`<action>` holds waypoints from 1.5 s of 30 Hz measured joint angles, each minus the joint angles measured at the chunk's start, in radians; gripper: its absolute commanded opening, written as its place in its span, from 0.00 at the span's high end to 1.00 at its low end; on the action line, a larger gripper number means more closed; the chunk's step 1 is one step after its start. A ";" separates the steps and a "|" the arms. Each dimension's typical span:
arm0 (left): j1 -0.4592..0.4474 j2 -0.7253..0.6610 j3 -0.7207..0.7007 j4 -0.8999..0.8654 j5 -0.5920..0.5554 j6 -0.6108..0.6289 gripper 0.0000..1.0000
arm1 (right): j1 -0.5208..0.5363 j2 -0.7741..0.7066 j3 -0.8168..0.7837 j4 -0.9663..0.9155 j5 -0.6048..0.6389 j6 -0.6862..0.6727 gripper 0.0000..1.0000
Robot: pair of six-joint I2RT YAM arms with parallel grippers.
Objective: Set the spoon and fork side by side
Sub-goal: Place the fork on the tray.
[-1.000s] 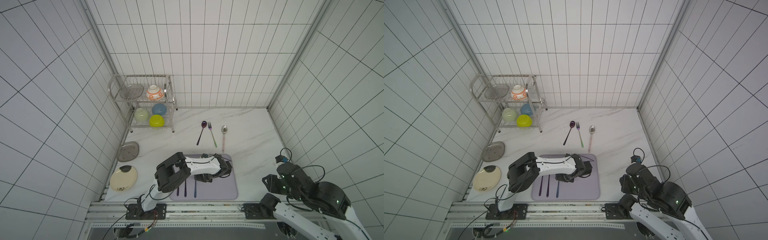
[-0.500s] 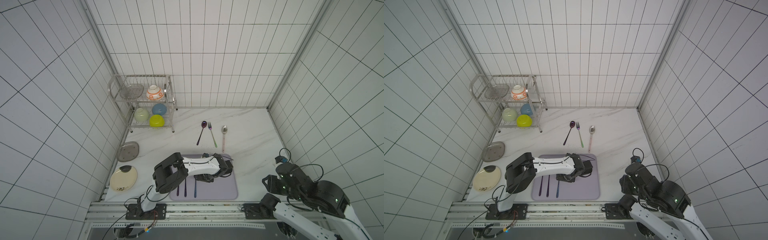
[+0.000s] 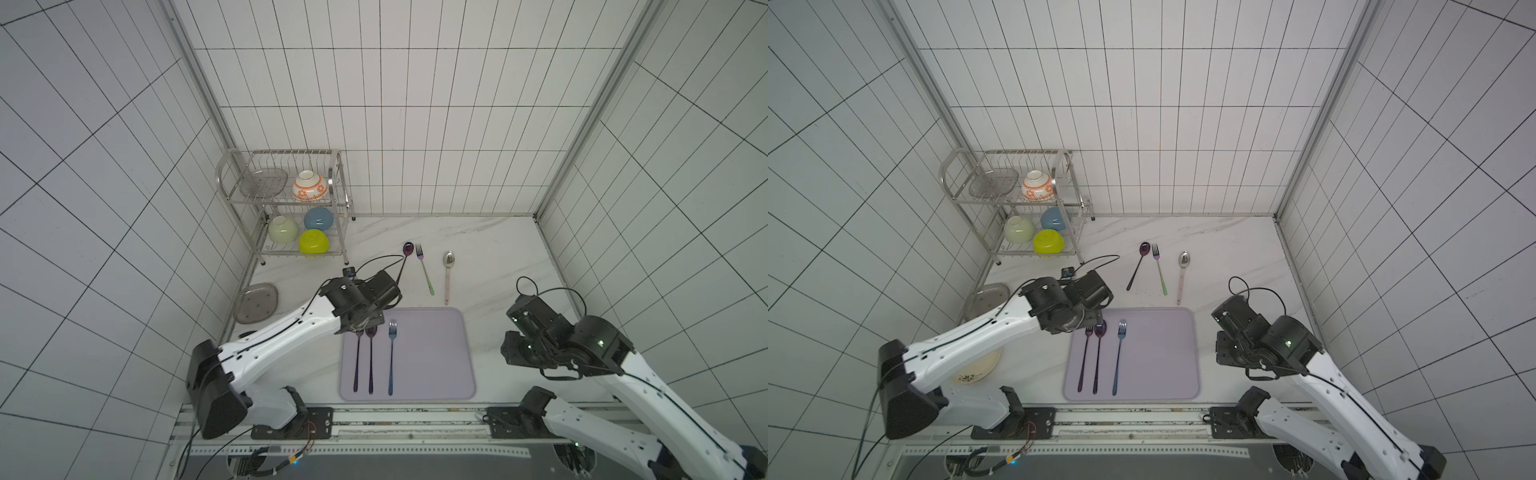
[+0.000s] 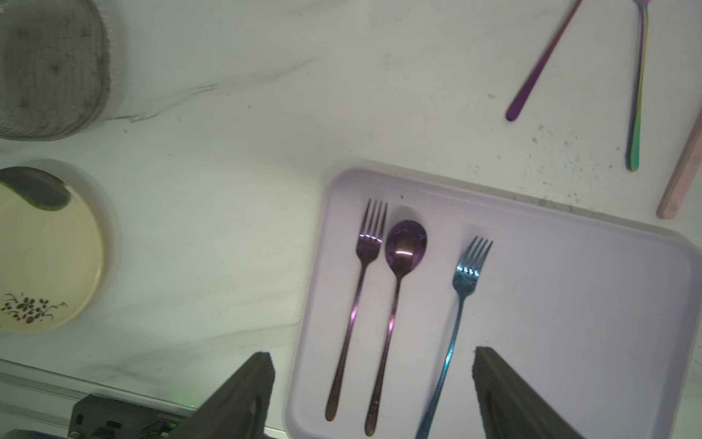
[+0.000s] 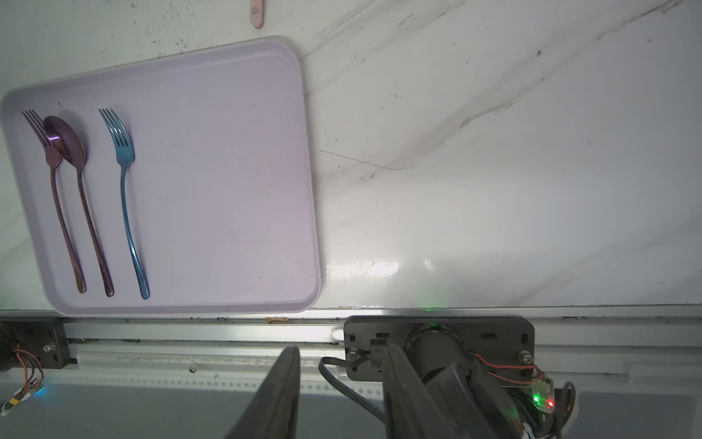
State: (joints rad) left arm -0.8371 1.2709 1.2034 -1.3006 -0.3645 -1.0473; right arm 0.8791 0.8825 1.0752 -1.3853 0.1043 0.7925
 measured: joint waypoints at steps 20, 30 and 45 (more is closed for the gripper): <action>0.137 -0.661 -0.162 -0.239 -0.093 0.030 0.04 | 0.446 1.009 0.378 0.442 0.029 0.225 0.56; 0.138 -0.752 -0.174 -0.275 -0.117 0.019 0.03 | 0.429 1.114 0.375 0.552 -0.065 0.254 0.59; 0.138 -0.751 -0.181 -0.274 -0.117 0.019 0.03 | 0.429 1.108 0.319 0.576 -0.087 0.267 0.74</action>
State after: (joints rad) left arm -0.6991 0.5201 1.0225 -1.5745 -0.4820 -1.0279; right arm 1.3083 1.9907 1.3937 -0.8089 0.0177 1.0599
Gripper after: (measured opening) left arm 0.966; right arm 0.285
